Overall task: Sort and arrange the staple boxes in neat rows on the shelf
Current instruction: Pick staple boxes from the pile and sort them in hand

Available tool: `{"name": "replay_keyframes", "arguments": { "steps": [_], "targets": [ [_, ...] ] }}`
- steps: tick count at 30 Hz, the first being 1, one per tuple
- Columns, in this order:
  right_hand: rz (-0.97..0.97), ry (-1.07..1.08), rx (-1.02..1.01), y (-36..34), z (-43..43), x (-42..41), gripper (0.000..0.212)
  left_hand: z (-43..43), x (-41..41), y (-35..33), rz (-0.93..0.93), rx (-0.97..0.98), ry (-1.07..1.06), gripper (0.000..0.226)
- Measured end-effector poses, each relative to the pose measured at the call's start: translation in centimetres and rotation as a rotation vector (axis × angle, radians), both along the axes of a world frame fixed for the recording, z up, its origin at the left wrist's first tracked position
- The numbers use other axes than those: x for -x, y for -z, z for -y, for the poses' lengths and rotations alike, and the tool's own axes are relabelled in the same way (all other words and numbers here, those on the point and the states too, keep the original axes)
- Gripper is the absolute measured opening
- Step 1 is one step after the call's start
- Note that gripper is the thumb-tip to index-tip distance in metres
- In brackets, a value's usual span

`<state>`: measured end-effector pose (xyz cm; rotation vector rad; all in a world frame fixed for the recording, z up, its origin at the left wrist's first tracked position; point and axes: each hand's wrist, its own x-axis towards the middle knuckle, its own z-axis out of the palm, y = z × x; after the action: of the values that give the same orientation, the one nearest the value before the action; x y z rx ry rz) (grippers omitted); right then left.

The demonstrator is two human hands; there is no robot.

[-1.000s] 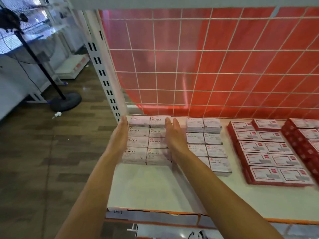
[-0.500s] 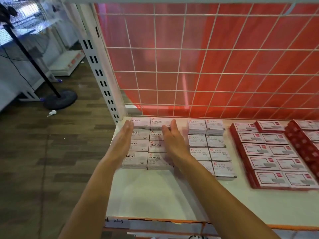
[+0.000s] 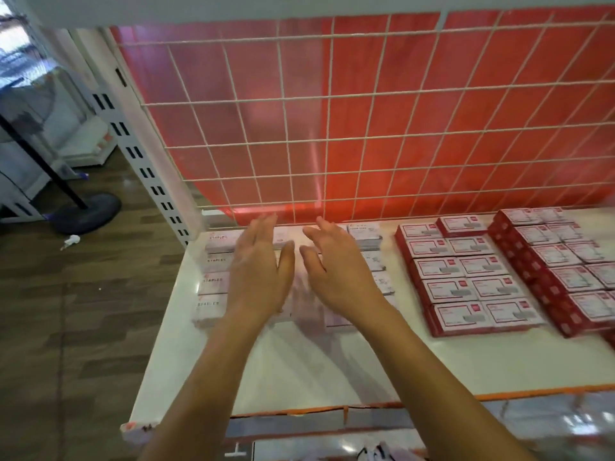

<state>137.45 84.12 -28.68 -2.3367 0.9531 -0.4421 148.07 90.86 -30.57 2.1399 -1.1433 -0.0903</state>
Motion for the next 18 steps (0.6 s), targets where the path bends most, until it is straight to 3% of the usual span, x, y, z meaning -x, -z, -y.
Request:
{"name": "replay_keyframes", "arguments": {
  "steps": [8,18],
  "targets": [
    [-0.037,0.121,0.030,0.0,3.7,8.8,0.043,4.4,9.6,-0.7,0.065,-0.061,0.194,0.052],
    [0.150,0.291,0.084,0.4,8.9,23.6,0.043,10.5,22.7,0.4,0.151,0.021,0.403,0.047]
  ]
}}
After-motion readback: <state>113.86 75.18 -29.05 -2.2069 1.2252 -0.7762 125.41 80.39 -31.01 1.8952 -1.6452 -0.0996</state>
